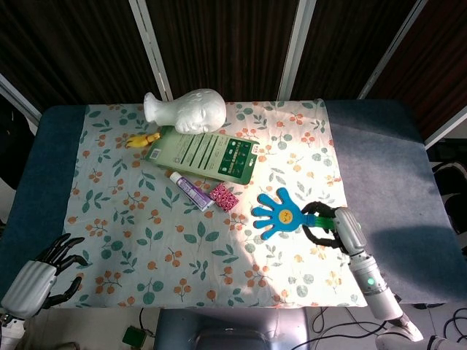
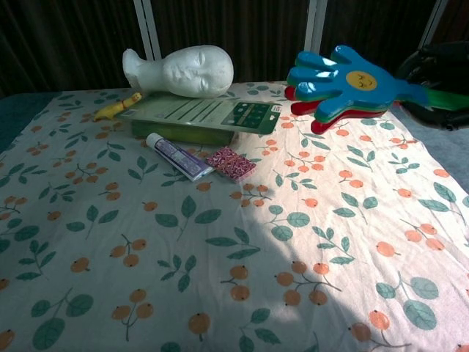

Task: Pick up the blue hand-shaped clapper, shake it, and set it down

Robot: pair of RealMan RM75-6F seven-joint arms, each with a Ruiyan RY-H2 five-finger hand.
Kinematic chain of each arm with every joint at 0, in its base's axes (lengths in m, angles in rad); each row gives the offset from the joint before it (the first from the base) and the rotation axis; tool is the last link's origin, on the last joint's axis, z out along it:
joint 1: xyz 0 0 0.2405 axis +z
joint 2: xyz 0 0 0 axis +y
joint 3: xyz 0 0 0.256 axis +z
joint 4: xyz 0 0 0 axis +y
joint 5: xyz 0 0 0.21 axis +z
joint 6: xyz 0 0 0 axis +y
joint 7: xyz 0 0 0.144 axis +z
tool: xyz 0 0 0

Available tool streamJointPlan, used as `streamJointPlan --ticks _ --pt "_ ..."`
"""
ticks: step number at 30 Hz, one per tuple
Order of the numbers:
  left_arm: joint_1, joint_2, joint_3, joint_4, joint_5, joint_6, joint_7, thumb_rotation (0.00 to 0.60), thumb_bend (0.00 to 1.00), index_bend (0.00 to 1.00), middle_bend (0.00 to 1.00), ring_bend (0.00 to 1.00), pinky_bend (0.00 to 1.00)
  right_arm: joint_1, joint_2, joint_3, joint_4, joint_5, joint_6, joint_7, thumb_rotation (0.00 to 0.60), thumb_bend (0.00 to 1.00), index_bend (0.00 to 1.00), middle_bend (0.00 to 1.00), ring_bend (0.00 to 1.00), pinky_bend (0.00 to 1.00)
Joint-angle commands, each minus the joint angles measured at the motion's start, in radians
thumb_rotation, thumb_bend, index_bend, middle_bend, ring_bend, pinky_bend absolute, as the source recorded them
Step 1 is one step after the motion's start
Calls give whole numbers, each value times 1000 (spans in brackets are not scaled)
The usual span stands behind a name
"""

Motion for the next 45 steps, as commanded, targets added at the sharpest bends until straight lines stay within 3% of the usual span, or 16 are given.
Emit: streamJointPlan --ticks 1,4,7,16,23,27,31,33,36,38,41,45 --pt "0 0 0 1 0 0 0 600 431 411 128 52 264 2 -83 -32 131 -109 67 -428 600 879 857 783 911 1000" --pt "0 0 0 1 0 -1 0 600 431 409 128 52 264 -1 -94 -30 134 -109 73 -515 600 879 857 782 911 1000" --pt "-1 0 -1 1 -1 0 -2 600 432 411 128 52 264 -1 -96 -28 107 -91 74 -449 600 879 857 782 911 1000" --pt "0 0 0 1 1 0 -3 600 431 408 128 52 264 4 14 -9 -109 46 -2 287 600 879 857 783 911 1000" --pt "-2 -1 0 -1 -1 -5 3 600 432 407 128 52 264 17 155 4 -229 155 -171 831 600 879 857 782 910 1000" --pt "-1 -1 0 -2 0 -4 5 600 431 409 128 52 264 23 192 8 -215 153 -209 962 600 879 857 782 910 1000" --pt "-1 0 0 -2 -2 -4 4 600 432 409 128 52 264 20 185 8 -191 132 -194 948 600 879 857 782 911 1000" --pt "-1 0 0 -2 -2 -4 3 600 431 405 128 52 264 22 173 4 -171 117 -184 868 600 879 857 783 911 1000" --pt "-2 1 0 -3 -2 -6 0 600 431 404 128 52 265 25 129 9 -132 104 -145 612 600 878 857 783 911 1000" --pt "-1 1 0 -2 -2 -2 -2 600 431 403 128 52 265 29 81 5 -85 78 -112 375 600 879 857 782 910 1000" --pt "-1 2 0 -2 -2 -2 -6 600 431 402 128 52 265 36 20 1 -38 55 -87 142 600 879 857 782 910 1000" --pt "-1 3 1 -2 0 -2 -6 600 432 405 128 52 264 52 -37 -3 7 42 -87 -10 600 879 857 782 909 1000"
